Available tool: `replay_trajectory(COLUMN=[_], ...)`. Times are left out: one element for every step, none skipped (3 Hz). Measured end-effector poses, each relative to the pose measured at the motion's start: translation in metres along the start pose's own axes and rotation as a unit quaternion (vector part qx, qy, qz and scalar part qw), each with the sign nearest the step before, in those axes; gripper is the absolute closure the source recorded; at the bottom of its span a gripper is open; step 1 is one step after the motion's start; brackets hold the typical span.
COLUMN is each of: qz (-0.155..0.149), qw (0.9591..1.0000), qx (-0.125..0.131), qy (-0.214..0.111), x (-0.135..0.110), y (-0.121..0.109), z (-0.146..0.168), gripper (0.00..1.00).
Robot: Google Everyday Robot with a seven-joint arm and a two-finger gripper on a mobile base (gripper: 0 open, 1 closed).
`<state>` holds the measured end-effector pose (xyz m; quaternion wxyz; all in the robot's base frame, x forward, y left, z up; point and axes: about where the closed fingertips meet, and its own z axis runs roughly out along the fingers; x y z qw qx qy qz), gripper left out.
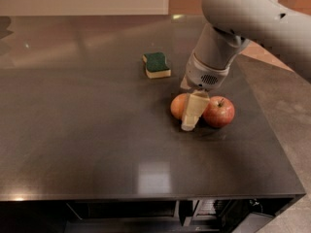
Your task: Move orange near apple
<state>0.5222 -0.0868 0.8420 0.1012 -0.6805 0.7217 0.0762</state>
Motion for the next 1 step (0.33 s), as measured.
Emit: replay_trajectory(qz=[0.000], qw=[1.0000], qx=[0.000], qy=[0.000], x=[0.0000], y=[0.0000], z=[0.0000], gripper=[0.00])
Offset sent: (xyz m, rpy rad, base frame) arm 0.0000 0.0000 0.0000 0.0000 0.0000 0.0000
